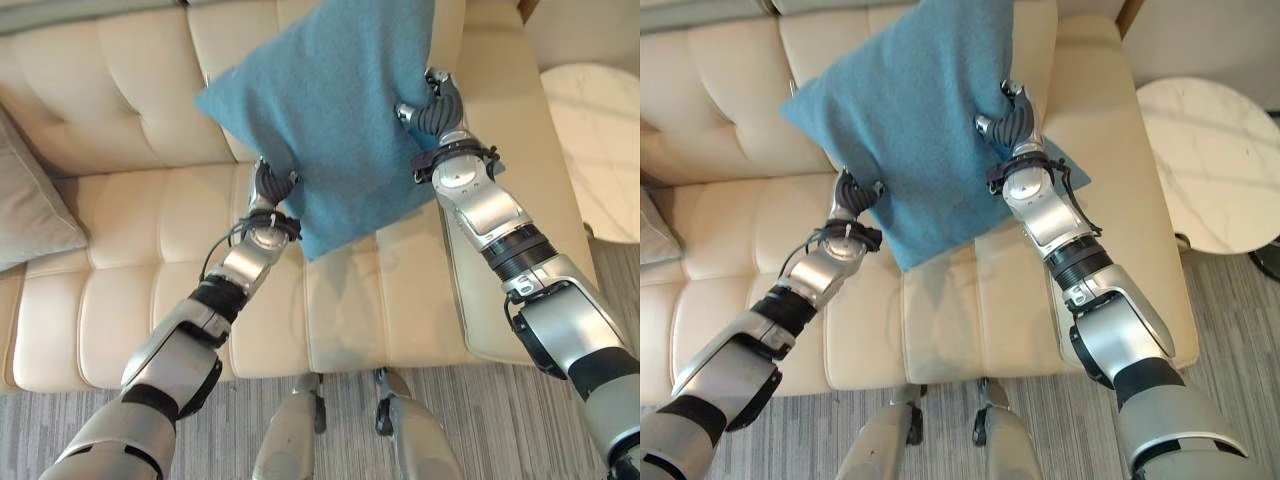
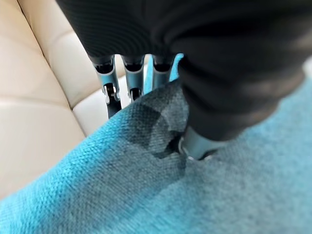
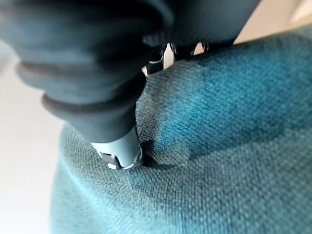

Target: Pick up all the scattered cushions and arrange them neatly on the sofa.

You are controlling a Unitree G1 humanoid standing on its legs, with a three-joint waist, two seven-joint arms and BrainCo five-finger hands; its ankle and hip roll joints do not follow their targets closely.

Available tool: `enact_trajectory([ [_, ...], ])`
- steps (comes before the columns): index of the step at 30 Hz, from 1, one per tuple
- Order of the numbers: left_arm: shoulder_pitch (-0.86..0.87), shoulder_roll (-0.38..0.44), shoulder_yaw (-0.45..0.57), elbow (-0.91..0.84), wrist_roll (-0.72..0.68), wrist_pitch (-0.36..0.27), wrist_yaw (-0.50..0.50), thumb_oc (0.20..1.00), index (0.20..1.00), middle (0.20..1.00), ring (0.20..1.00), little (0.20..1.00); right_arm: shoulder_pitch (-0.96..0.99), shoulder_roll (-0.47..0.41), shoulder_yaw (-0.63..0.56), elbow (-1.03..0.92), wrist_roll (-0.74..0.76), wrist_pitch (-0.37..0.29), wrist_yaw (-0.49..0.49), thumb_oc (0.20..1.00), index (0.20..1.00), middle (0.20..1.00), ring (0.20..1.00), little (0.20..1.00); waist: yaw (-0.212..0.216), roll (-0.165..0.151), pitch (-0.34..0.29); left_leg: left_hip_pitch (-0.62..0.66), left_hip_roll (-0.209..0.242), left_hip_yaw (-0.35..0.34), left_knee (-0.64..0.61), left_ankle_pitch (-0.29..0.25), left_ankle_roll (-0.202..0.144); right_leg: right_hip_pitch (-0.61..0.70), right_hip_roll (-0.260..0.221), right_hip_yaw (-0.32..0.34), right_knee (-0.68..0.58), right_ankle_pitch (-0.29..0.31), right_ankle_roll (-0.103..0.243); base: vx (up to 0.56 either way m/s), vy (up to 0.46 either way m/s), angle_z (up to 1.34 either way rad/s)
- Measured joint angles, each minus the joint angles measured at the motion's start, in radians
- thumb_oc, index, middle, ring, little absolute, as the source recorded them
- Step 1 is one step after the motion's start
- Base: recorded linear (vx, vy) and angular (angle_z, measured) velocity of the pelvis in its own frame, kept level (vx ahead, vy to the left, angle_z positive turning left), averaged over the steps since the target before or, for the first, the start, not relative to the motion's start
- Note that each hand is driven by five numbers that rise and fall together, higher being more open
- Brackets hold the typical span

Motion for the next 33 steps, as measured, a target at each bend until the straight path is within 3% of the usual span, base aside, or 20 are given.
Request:
enact_trajectory([
  [6, -0.132, 0.027, -0.011, 0.094, 0.105, 0.0, 0.019, 0.2, 0.2, 0.2, 0.2, 0.2, -0.006, 0.004, -0.005, 0.044, -0.004, -0.025, -0.07, 0.2, 0.2, 0.2, 0.2, 0.2, -0.024, 0.0, 0.072, -0.066, 0.004, -0.001, 0.004, 0.004, -0.002, -0.066, 0.002, 0.002, 0.001, 0.01, -0.007, 0.01, 0.003, -0.02],
  [7, -0.154, 0.015, -0.01, 0.133, 0.118, 0.0, 0.037, 0.2, 0.2, 0.2, 0.2, 0.2, -0.005, 0.028, -0.011, 0.064, -0.019, -0.031, -0.093, 0.319, 0.319, 0.319, 0.319, 0.319, -0.025, 0.001, 0.074, -0.079, 0.003, -0.001, 0.004, 0.004, -0.002, -0.08, 0.001, 0.004, 0.001, 0.01, -0.007, 0.01, 0.016, -0.07],
  [8, -0.166, 0.01, -0.008, 0.144, 0.118, 0.001, 0.045, 0.2, 0.2, 0.2, 0.2, 0.2, -0.006, 0.034, -0.012, 0.067, -0.025, -0.034, -0.105, 0.837, 0.837, 0.837, 0.837, 0.837, -0.025, 0.001, 0.077, -0.085, 0.003, 0.0, 0.004, 0.004, -0.002, -0.086, 0.001, 0.005, 0.001, 0.01, -0.007, 0.03, 0.007, -0.04],
  [9, -0.181, 0.008, -0.006, 0.145, 0.118, 0.001, 0.056, 0.94, 0.94, 0.94, 0.94, 0.94, -0.005, 0.046, -0.011, 0.071, -0.034, -0.045, -0.121, 1.0, 1.0, 1.0, 1.0, 1.0, -0.026, 0.001, 0.092, -0.086, 0.003, 0.001, 0.004, 0.004, -0.002, -0.088, 0.001, 0.005, 0.001, 0.01, -0.007, 0.0, 0.0, 0.0],
  [10, -0.185, 0.007, -0.001, 0.145, 0.118, 0.001, 0.06, 1.0, 1.0, 1.0, 1.0, 1.0, -0.005, 0.054, -0.01, 0.074, -0.034, -0.048, -0.126, 1.0, 1.0, 1.0, 1.0, 1.0, -0.026, 0.002, 0.099, -0.086, 0.003, 0.001, 0.004, 0.004, -0.002, -0.088, 0.0, 0.005, 0.001, 0.01, -0.007, 0.0, 0.0, 0.0],
  [19, -0.189, -0.09, 0.108, 0.255, 0.095, -0.009, 0.095, 1.0, 1.0, 1.0, 1.0, 1.0, 0.012, 0.117, -0.009, 0.183, -0.033, -0.095, -0.13, 1.0, 1.0, 1.0, 1.0, 1.0, -0.021, 0.0, 0.104, -0.033, -0.001, -0.005, 0.004, 0.004, -0.002, -0.031, -0.004, -0.003, 0.001, 0.01, -0.007, 0.03, 0.011, 0.02],
  [24, -0.068, -0.076, 0.203, 0.182, -0.017, -0.081, 0.073, 1.0, 1.0, 1.0, 1.0, 1.0, 0.094, 0.125, -0.062, 0.161, -0.031, -0.112, -0.107, 1.0, 1.0, 1.0, 1.0, 1.0, -0.019, -0.001, 0.103, 0.084, -0.001, -0.011, -0.022, 0.004, -0.003, 0.076, -0.002, -0.003, -0.003, 0.006, -0.004, 0.06, 0.043, 0.0],
  [28, 0.199, -0.035, 0.316, -0.022, -0.018, -0.149, 0.028, 1.0, 1.0, 1.0, 1.0, 1.0, 0.327, 0.107, -0.199, 0.031, -0.032, -0.173, -0.092, 1.0, 1.0, 1.0, 1.0, 1.0, -0.019, -0.001, 0.086, 0.17, -0.004, -0.016, -0.053, 0.0, -0.012, 0.149, -0.003, 0.0, -0.004, -0.021, 0.019, 0.06, 0.058, 0.02],
  [31, 0.408, -0.026, 0.38, -0.073, -0.017, -0.152, -0.01, 1.0, 1.0, 1.0, 1.0, 1.0, 0.52, 0.095, -0.236, -0.032, -0.033, -0.173, -0.056, 1.0, 1.0, 1.0, 1.0, 1.0, -0.018, -0.003, 0.022, 0.18, -0.007, -0.015, -0.053, -0.009, -0.002, 0.158, -0.004, 0.002, -0.004, -0.027, 0.013, 0.05, 0.098, -0.01],
  [33, 0.55, -0.058, 0.453, -0.13, -0.015, -0.157, -0.041, 1.0, 1.0, 1.0, 1.0, 1.0, 0.64, 0.101, -0.265, -0.072, -0.033, -0.174, -0.022, 1.0, 1.0, 1.0, 1.0, 1.0, -0.017, -0.003, 0.015, 0.223, -0.007, -0.014, -0.053, -0.013, -0.002, 0.202, -0.005, 0.002, -0.005, -0.027, 0.02, 0.01, 0.092, -0.04],
])
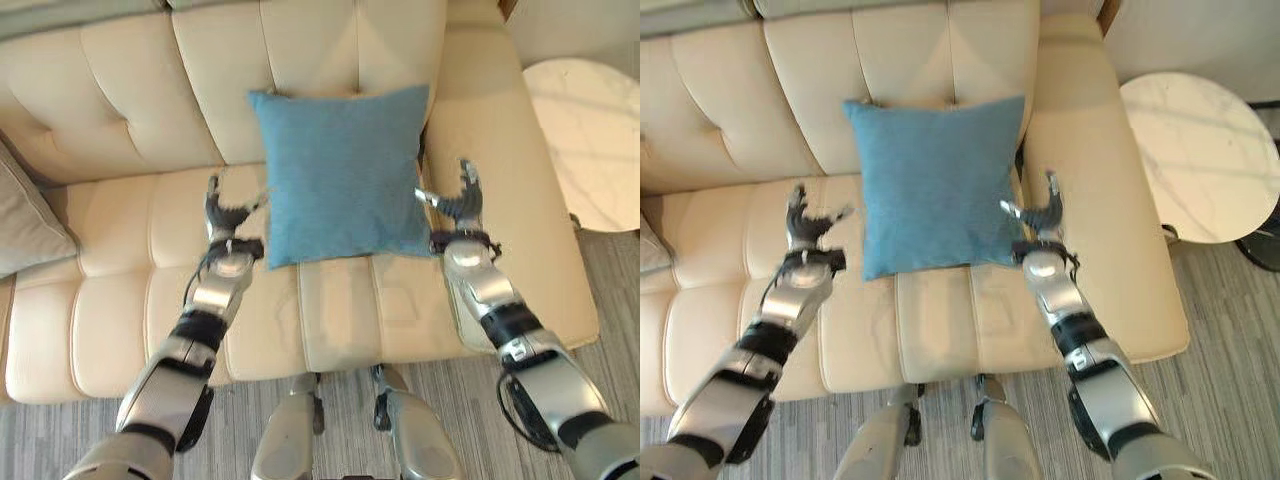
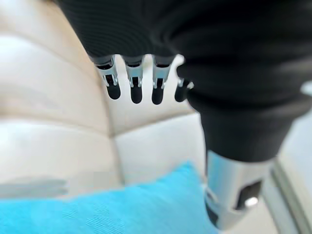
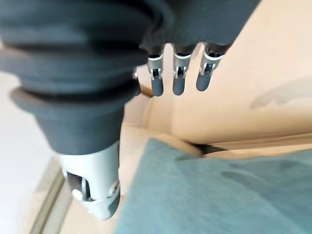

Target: Pick up all the scattered cushions and arrange them neatly on the sofa.

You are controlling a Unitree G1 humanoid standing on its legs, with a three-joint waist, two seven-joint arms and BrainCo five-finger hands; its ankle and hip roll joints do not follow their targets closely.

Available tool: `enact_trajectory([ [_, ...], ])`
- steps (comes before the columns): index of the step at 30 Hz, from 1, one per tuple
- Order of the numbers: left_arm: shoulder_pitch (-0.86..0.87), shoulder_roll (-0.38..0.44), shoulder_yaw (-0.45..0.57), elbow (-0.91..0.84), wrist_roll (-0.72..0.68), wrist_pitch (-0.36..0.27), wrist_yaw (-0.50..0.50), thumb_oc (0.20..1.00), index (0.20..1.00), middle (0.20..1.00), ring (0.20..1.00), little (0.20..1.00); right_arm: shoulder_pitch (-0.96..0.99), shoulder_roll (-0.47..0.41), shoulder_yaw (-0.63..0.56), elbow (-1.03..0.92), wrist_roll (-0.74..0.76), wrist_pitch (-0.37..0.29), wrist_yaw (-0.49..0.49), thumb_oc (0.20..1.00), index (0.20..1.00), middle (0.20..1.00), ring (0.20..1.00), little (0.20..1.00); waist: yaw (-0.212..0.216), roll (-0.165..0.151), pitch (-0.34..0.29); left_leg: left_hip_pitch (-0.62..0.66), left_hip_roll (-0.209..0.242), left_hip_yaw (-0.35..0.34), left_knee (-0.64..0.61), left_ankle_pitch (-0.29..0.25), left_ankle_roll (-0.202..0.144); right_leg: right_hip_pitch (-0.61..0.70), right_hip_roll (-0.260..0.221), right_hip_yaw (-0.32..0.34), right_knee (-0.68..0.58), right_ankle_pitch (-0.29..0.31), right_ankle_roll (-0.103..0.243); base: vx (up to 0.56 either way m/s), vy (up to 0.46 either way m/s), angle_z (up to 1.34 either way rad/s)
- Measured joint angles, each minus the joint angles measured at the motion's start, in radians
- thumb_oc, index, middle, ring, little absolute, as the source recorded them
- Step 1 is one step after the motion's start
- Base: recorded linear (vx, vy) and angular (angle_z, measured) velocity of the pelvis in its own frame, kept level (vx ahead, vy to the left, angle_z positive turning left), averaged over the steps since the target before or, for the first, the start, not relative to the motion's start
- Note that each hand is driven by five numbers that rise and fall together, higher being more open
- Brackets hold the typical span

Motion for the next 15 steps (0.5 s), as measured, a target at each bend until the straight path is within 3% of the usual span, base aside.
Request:
enact_trajectory([
  [3, 0.184, -0.035, 0.019, 0.039, -0.001, 0.007, -0.046, 1.0, 1.0, 1.0, 1.0, 1.0, 0.153, -0.006, -0.018, 0.028, -0.012, 0.01, 0.046, 1.0, 1.0, 1.0, 1.0, 1.0, 0.005, -0.003, -0.078, 0.026, -0.001, 0.002, 0.0, -0.016, -0.003, 0.027, -0.002, -0.001, -0.001, -0.019, 0.008, 0.0, 0.086, 0.01],
  [7, 0.265, -0.042, 0.031, 0.039, 0.006, 0.008, -0.085, 1.0, 1.0, 1.0, 1.0, 1.0, 0.197, 0.002, -0.041, 0.045, -0.043, 0.004, 0.075, 1.0, 1.0, 1.0, 1.0, 1.0, 0.024, -0.01, -0.15, 0.035, -0.001, 0.003, -0.001, -0.024, 0.006, 0.035, -0.002, 0.0, -0.006, -0.024, 0.006, 0.01, 0.088, 0.0],
  [9, 0.33, -0.065, 0.084, 0.013, 0.005, 0.003, -0.112, 1.0, 1.0, 1.0, 1.0, 1.0, 0.248, 0.016, -0.084, 0.044, -0.042, 0.005, 0.102, 1.0, 1.0, 1.0, 1.0, 1.0, 0.023, -0.01, -0.163, 0.077, -0.002, 0.004, -0.006, -0.032, 0.004, 0.074, -0.003, 0.0, -0.006, -0.031, 0.013, 0.0, 0.092, 0.0],
  [15, 0.494, -0.098, 0.083, 0.017, 0.005, 0.013, -0.199, 1.0, 1.0, 1.0, 1.0, 1.0, 0.474, 0.028, -0.102, 0.045, -0.035, 0.025, 0.209, 1.0, 1.0, 1.0, 1.0, 1.0, 0.026, -0.014, -0.238, 0.123, -0.012, 0.001, -0.007, -0.052, 0.016, 0.124, -0.014, -0.003, -0.006, -0.055, 0.014, -0.04, 0.149, 0.01],
])
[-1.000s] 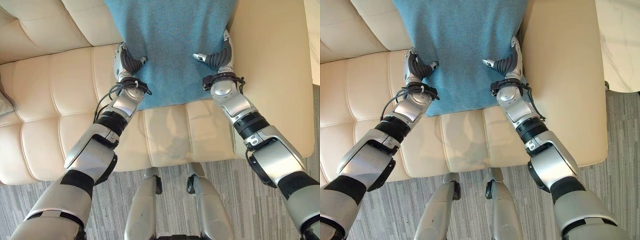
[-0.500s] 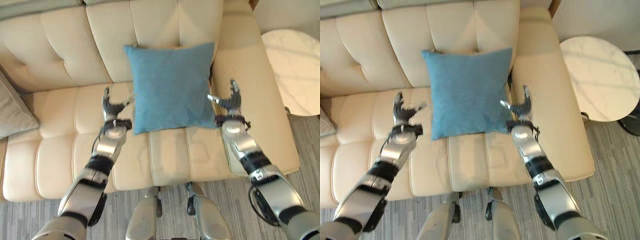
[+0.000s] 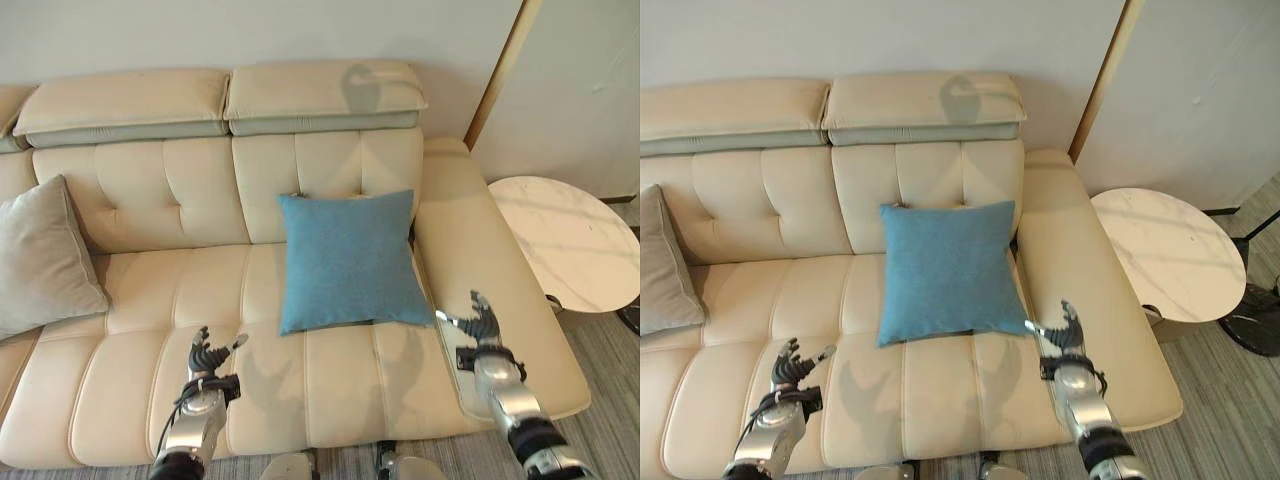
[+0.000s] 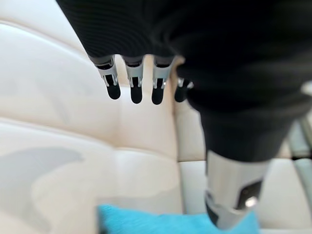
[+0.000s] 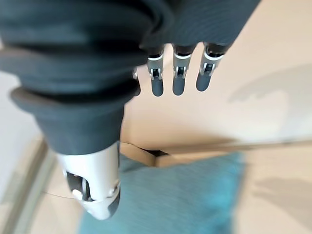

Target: Pick up all the scattered cushions and arrange them neatly on the sofa.

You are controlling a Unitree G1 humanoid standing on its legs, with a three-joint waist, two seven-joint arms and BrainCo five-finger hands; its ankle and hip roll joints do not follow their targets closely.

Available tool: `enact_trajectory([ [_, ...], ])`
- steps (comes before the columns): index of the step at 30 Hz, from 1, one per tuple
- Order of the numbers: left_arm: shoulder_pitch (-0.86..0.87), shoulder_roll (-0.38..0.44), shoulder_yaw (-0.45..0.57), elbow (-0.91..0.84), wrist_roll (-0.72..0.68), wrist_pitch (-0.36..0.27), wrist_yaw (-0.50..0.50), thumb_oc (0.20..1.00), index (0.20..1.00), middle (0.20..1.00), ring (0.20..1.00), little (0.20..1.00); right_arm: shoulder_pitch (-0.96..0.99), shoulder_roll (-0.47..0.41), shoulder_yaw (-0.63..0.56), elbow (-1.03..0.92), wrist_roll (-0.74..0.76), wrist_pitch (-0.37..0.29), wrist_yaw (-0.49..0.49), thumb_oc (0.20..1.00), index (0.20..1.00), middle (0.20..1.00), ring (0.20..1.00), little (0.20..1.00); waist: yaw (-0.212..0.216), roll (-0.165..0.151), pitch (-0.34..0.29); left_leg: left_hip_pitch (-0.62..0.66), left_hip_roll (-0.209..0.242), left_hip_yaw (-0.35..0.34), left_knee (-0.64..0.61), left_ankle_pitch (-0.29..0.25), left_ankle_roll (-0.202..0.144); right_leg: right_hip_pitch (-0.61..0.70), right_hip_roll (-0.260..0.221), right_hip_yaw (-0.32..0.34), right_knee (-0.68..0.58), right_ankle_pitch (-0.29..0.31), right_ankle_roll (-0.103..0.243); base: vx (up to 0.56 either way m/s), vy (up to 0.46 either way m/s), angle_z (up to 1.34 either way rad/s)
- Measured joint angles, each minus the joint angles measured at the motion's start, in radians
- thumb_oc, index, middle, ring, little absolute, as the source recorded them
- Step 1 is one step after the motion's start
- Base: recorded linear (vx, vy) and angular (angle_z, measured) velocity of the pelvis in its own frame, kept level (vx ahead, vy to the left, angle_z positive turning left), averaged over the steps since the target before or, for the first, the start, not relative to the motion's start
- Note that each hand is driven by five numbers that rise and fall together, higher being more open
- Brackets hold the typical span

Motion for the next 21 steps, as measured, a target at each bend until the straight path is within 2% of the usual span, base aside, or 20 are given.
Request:
enact_trajectory([
  [3, 0.038, -0.019, 0.0, 0.075, 0.001, 0.014, -0.053, 1.0, 1.0, 1.0, 1.0, 1.0, 0.093, 0.042, -0.025, 0.016, 0.016, 0.028, 0.057, 1.0, 1.0, 1.0, 1.0, 1.0, -0.003, -0.016, -0.019, 0.009, -0.009, 0.017, 0.0, -0.004, 0.005, -0.004, -0.009, 0.003, 0.0, -0.005, 0.008, -0.14, 0.112, -0.12],
  [6, 0.05, -0.023, -0.004, 0.161, 0.0, 0.032, -0.069, 1.0, 1.0, 1.0, 1.0, 1.0, 0.096, 0.075, -0.025, 0.082, 0.015, 0.032, 0.065, 1.0, 1.0, 1.0, 1.0, 1.0, -0.004, -0.035, -0.026, 0.011, -0.018, 0.055, 0.007, -0.009, 0.013, -0.02, -0.025, 0.001, 0.0, -0.011, 0.021, -0.19, 0.054, -0.39],
  [7, 0.05, -0.026, -0.006, 0.179, 0.0, 0.035, -0.07, 1.0, 1.0, 1.0, 1.0, 1.0, 0.088, 0.079, -0.025, 0.12, 0.015, 0.041, 0.065, 1.0, 1.0, 1.0, 1.0, 1.0, -0.004, -0.036, -0.026, 0.01, -0.011, 0.07, 0.007, -0.008, 0.022, -0.019, -0.032, -0.009, 0.0, -0.029, 0.047, -0.15, 0.028, -0.33],
  [9, 0.048, -0.027, -0.007, 0.182, 0.001, 0.036, -0.073, 1.0, 1.0, 1.0, 1.0, 1.0, 0.086, 0.078, -0.024, 0.151, 0.015, 0.044, 0.066, 1.0, 1.0, 1.0, 1.0, 1.0, -0.005, -0.026, -0.022, 0.012, 0.004, 0.077, 0.0, 0.0, 0.045, -0.026, -0.041, -0.058, 0.053, -0.048, 0.059, -0.19, -0.008, -0.13],
  [11, 0.048, -0.025, -0.022, 0.187, 0.003, 0.036, -0.085, 1.0, 1.0, 1.0, 1.0, 1.0, 0.08, 0.077, -0.026, 0.199, 0.017, 0.044, 0.079, 1.0, 1.0, 1.0, 1.0, 1.0, -0.005, -0.001, -0.013, 0.015, 0.034, 0.082, 0.001, 0.012, 0.058, -0.051, -0.032, -0.064, 0.227, -0.132, 0.046, -0.18, -0.06, 0.06],
  [12, 0.045, -0.016, -0.04, 0.189, 0.005, 0.034, -0.094, 1.0, 1.0, 1.0, 1.0, 1.0, 0.086, 0.077, -0.025, 0.209, 0.018, 0.045, 0.09, 1.0, 1.0, 1.0, 1.0, 1.0, -0.002, 0.009, -0.016, 0.016, 0.051, 0.08, 0.003, 0.012, 0.058, -0.058, -0.024, -0.061, 0.362, -0.195, 0.056, -0.21, -0.125, 0.0],
  [13, 0.045, -0.007, -0.049, 0.195, 0.012, 0.034, -0.108, 1.0, 1.0, 1.0, 1.0, 1.0, 0.085, 0.079, -0.025, 0.211, 0.018, 0.043, 0.101, 1.0, 1.0, 1.0, 1.0, 1.0, -0.001, 0.0, -0.02, 0.023, 0.057, 0.079, 0.007, 0.019, 0.053, -0.048, -0.029, -0.052, 0.443, -0.26, 0.063, -0.22, -0.14, -0.05],
  [14, 0.047, -0.005, -0.052, 0.204, 0.012, 0.035, -0.112, 1.0, 1.0, 1.0, 1.0, 1.0, 0.084, 0.079, -0.025, 0.212, 0.018, 0.043, 0.104, 1.0, 1.0, 1.0, 1.0, 1.0, 0.001, -0.007, -0.024, 0.023, 0.056, 0.081, 0.007, 0.018, 0.052, -0.025, -0.031, -0.051, 0.441, -0.271, 0.071, -0.27, -0.178, -0.19],
  [15, 0.051, -0.003, -0.057, 0.223, 0.012, 0.037, -0.12, 1.0, 1.0, 1.0, 1.0, 1.0, 0.087, 0.079, -0.025, 0.22, 0.018, 0.04, 0.108, 1.0, 1.0, 1.0, 1.0, 1.0, 0.002, -0.018, -0.03, 0.022, 0.056, 0.095, 0.007, 0.034, 0.03, 0.024, -0.024, -0.031, 0.418, -0.322, 0.082, -0.18, -0.113, -0.23],
  [16, 0.055, -0.002, -0.058, 0.225, 0.012, 0.037, -0.125, 1.0, 1.0, 1.0, 1.0, 1.0, 0.08, 0.08, -0.024, 0.219, 0.018, 0.04, 0.11, 1.0, 1.0, 1.0, 1.0, 1.0, 0.011, -0.025, -0.032, 0.018, 0.052, 0.096, 0.008, 0.035, 0.027, 0.051, -0.018, -0.012, 0.347, -0.328, 0.068, -0.23, -0.168, -0.29],
  [17, 0.051, -0.01, -0.058, 0.231, 0.012, 0.038, -0.126, 1.0, 1.0, 1.0, 1.0, 1.0, 0.077, 0.074, -0.025, 0.221, 0.017, 0.04, 0.11, 1.0, 1.0, 1.0, 1.0, 1.0, 0.011, -0.026, -0.033, 0.012, 0.057, 0.096, 0.01, 0.045, 0.006, 0.071, 0.006, 0.002, 0.285, -0.314, 0.017, -0.38, -0.279, -0.23],
  [18, 0.049, -0.028, -0.07, 0.237, 0.011, 0.036, -0.127, 1.0, 1.0, 1.0, 1.0, 1.0, 0.093, 0.06, -0.024, 0.226, 0.017, 0.038, 0.111, 1.0, 1.0, 1.0, 1.0, 1.0, 0.01, 0.012, -0.026, 0.004, 0.089, 0.079, 0.01, 0.053, -0.001, 0.094, 0.05, 0.003, 0.222, -0.277, 0.004, -0.47, -0.339, -0.12],
  [21, 0.038, -0.04, -0.076, 0.256, 0.01, 0.037, -0.128, 1.0, 1.0, 1.0, 1.0, 1.0, 0.125, 0.056, -0.022, 0.263, 0.018, 0.045, 0.119, 1.0, 1.0, 1.0, 1.0, 1.0, 0.018, 0.035, -0.017, -0.043, 0.125, 0.045, 0.058, 0.108, -0.066, 0.09, 0.104, -0.001, 0.207, -0.253, -0.042, -0.33, -0.203, 0.23],
])
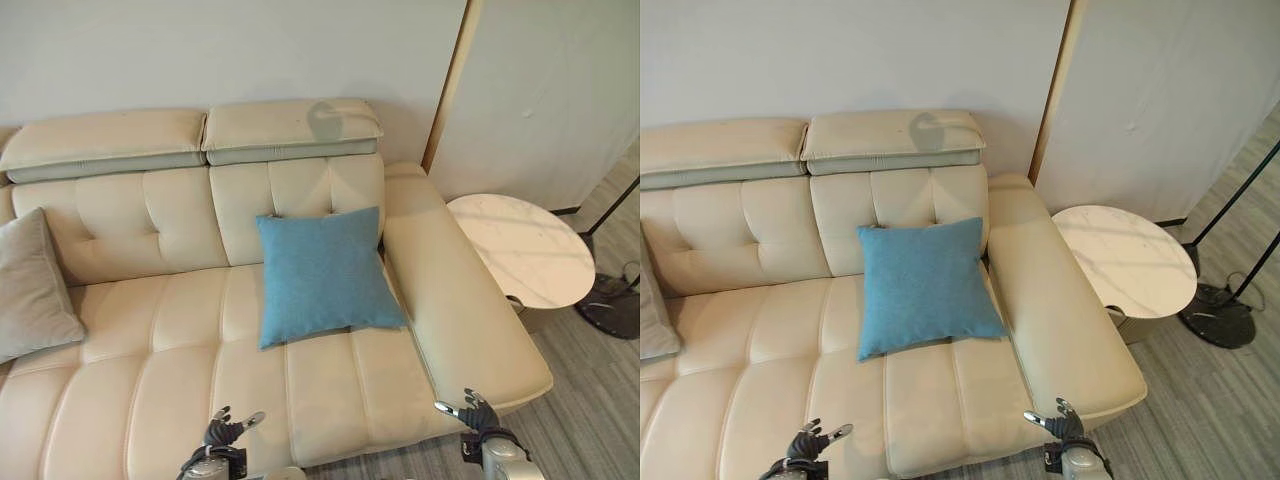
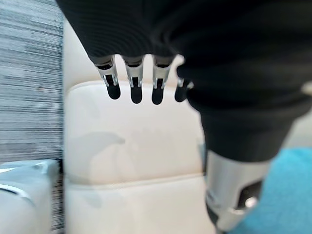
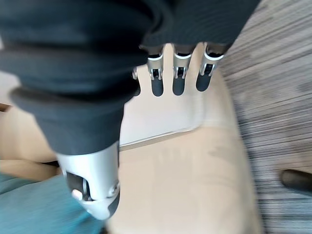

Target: Pick up all the scattered cushions and arrange them neatly on the sofa.

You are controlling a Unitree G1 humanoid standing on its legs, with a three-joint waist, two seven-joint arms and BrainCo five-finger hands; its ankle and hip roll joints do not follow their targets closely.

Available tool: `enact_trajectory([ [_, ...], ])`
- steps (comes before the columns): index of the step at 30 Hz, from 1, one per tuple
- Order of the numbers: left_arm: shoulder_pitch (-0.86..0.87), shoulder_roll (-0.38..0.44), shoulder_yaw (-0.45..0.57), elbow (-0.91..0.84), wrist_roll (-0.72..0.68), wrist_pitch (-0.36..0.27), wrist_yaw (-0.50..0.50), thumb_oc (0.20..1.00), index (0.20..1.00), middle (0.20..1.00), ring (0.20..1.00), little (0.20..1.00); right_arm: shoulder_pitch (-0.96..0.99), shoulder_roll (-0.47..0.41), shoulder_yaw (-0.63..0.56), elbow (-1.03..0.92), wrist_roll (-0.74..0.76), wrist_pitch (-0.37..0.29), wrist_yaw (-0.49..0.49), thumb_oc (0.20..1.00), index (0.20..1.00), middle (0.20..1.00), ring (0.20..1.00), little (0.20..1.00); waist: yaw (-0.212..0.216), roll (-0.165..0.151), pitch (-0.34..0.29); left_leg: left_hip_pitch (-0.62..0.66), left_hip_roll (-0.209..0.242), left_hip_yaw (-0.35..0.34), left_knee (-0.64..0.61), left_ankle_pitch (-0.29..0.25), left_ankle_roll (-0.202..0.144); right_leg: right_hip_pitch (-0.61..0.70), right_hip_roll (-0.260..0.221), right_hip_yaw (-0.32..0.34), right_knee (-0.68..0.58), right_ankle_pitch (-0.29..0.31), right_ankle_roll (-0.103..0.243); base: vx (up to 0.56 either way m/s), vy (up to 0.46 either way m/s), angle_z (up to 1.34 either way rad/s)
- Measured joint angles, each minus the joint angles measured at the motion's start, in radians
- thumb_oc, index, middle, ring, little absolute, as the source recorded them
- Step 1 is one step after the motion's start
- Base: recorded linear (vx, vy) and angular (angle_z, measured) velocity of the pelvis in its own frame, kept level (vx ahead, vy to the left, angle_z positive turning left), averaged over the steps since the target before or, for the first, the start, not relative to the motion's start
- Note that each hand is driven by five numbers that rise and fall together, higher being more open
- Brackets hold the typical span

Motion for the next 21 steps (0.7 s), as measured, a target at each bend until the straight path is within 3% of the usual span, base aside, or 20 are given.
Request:
enact_trajectory([
  [2, -0.001, -0.003, -0.002, 0.003, 0.0, 0.002, -0.001, 1.0, 1.0, 1.0, 1.0, 1.0, 0.012, -0.009, 0.017, 0.018, 0.0, 0.001, 0.001, 1.0, 1.0, 1.0, 1.0, 1.0, -0.003, -0.004, 0.01, -0.028, 0.007, -0.002, 0.017, 0.038, -0.02, -0.012, 0.011, -0.019, 0.003, 0.005, -0.02, -0.33, -0.148, 0.3],
  [4, -0.012, -0.005, -0.002, 0.012, 0.0, 0.001, -0.006, 1.0, 1.0, 1.0, 1.0, 1.0, 0.015, -0.022, 0.034, 0.029, 0.0, -0.002, 0.004, 1.0, 1.0, 1.0, 1.0, 1.0, -0.011, 0.004, 0.02, -0.074, 0.016, -0.034, 0.02, 0.104, -0.075, -0.038, 0.015, -0.054, 0.02, 0.011, -0.046, -0.34, -0.109, 0.42],
  [5, -0.034, -0.006, -0.001, 0.039, 0.0, 0.0, -0.009, 1.0, 1.0, 1.0, 1.0, 1.0, -0.003, -0.024, 0.036, 0.059, 0.0, 0.001, 0.005, 1.0, 1.0, 1.0, 1.0, 1.0, -0.002, -0.015, 0.037, -0.078, 0.006, -0.096, -0.007, 0.163, -0.096, -0.067, 0.01, -0.063, 0.025, 0.029, -0.082, -0.32, -0.098, 0.08],
  [6, -0.035, -0.006, 0.0, 0.06, -0.002, 0.0, -0.012, 1.0, 1.0, 1.0, 1.0, 1.0, -0.008, -0.025, 0.037, 0.061, 0.0, 0.0, 0.005, 1.0, 1.0, 1.0, 1.0, 1.0, -0.001, -0.027, 0.042, -0.078, -0.008, -0.108, 0.007, 0.146, -0.111, -0.076, -0.001, -0.066, 0.02, 0.037, -0.106, -0.23, -0.069, -0.03],
  [7, -0.041, -0.003, 0.005, 0.086, -0.012, 0.007, -0.015, 1.0, 1.0, 1.0, 1.0, 1.0, -0.017, -0.023, 0.037, 0.054, 0.0, -0.001, 0.007, 1.0, 1.0, 1.0, 1.0, 1.0, -0.013, -0.052, 0.056, -0.084, -0.042, -0.094, 0.077, 0.041, -0.086, -0.079, -0.026, -0.071, -0.004, 0.062, -0.129, -0.22, -0.054, 0.04],
  [8, -0.043, 0.002, 0.009, 0.088, -0.014, 0.009, -0.018, 1.0, 1.0, 1.0, 1.0, 1.0, -0.026, -0.022, 0.035, 0.049, 0.0, -0.002, 0.009, 1.0, 1.0, 1.0, 1.0, 1.0, -0.018, -0.068, 0.061, -0.075, -0.077, -0.057, 0.108, -0.047, -0.051, -0.073, -0.041, -0.069, -0.038, 0.078, -0.113, -0.11, -0.014, 0.23],
  [9, -0.044, 0.002, 0.01, 0.089, -0.016, 0.008, -0.018, 1.0, 1.0, 1.0, 1.0, 1.0, -0.027, -0.024, 0.035, 0.053, 0.0, -0.001, 0.01, 1.0, 1.0, 1.0, 1.0, 1.0, -0.023, -0.069, 0.064, -0.046, -0.085, -0.041, 0.108, -0.069, -0.028, -0.073, -0.047, -0.072, -0.058, 0.099, -0.117, -0.11, -0.009, 0.11],
  [10, -0.054, 0.0, 0.018, 0.098, -0.021, 0.006, -0.019, 1.0, 1.0, 1.0, 1.0, 1.0, -0.028, -0.024, 0.038, 0.054, -0.001, 0.002, 0.011, 1.0, 1.0, 1.0, 1.0, 1.0, -0.023, -0.075, 0.07, -0.019, -0.097, -0.019, 0.167, -0.133, 0.002, -0.07, -0.05, -0.067, -0.079, 0.119, -0.124, -0.02, 0.02, 0.04],
  [12, -0.058, -0.005, 0.039, 0.101, -0.046, 0.007, -0.019, 1.0, 1.0, 1.0, 1.0, 1.0, -0.028, -0.015, 0.041, 0.052, -0.001, 0.002, 0.015, 1.0, 1.0, 1.0, 1.0, 1.0, -0.03, -0.076, 0.07, 0.078, -0.104, -0.013, 0.144, -0.209, 0.04, -0.061, -0.054, -0.065, -0.11, 0.134, -0.104, -0.03, 0.048, 0.05],
  [14, -0.067, -0.013, 0.038, 0.102, -0.05, 0.008, -0.02, 1.0, 1.0, 1.0, 1.0, 1.0, -0.025, -0.015, 0.045, 0.049, -0.001, 0.001, 0.019, 1.0, 1.0, 1.0, 1.0, 1.0, -0.045, -0.07, 0.067, 0.138, -0.094, 0.015, 0.104, -0.225, 0.058, -0.061, -0.058, -0.078, -0.115, 0.146, -0.087, -0.05, 0.07, 0.31],
  [16, -0.082, -0.035, 0.014, 0.093, -0.049, 0.009, -0.022, 1.0, 1.0, 1.0, 1.0, 1.0, -0.021, -0.014, 0.033, 0.051, -0.001, 0.001, 0.021, 1.0, 1.0, 1.0, 1.0, 1.0, -0.059, -0.034, 0.057, 0.164, -0.076, 0.035, 0.008, -0.245, 0.06, -0.087, -0.053, -0.109, -0.1, 0.164, -0.057, -0.05, 0.13, 0.63],
  [17, -0.085, -0.037, -0.021, 0.08, -0.049, 0.009, -0.028, 1.0, 1.0, 1.0, 1.0, 1.0, -0.017, -0.005, 0.034, 0.051, 0.0, 0.002, 0.022, 1.0, 1.0, 1.0, 1.0, 1.0, -0.062, -0.034, 0.053, 0.165, -0.092, 0.038, -0.036, -0.229, 0.08, -0.097, -0.062, -0.093, -0.107, 0.166, -0.027, -0.01, 0.11, 0.49],
  [21, -0.036, -0.038, -0.04, 0.078, -0.047, 0.021, -0.042, 1.0, 1.0, 1.0, 1.0, 1.0, -0.007, -0.002, 0.034, 0.052, 0.0, 0.002, 0.021, 1.0, 1.0, 1.0, 1.0, 1.0, -0.063, -0.016, 0.03, 0.18, -0.116, 0.037, -0.058, -0.213, 0.084, -0.076, -0.078, -0.072, -0.143, 0.193, 0.011, -0.01, 0.137, 0.07],
])
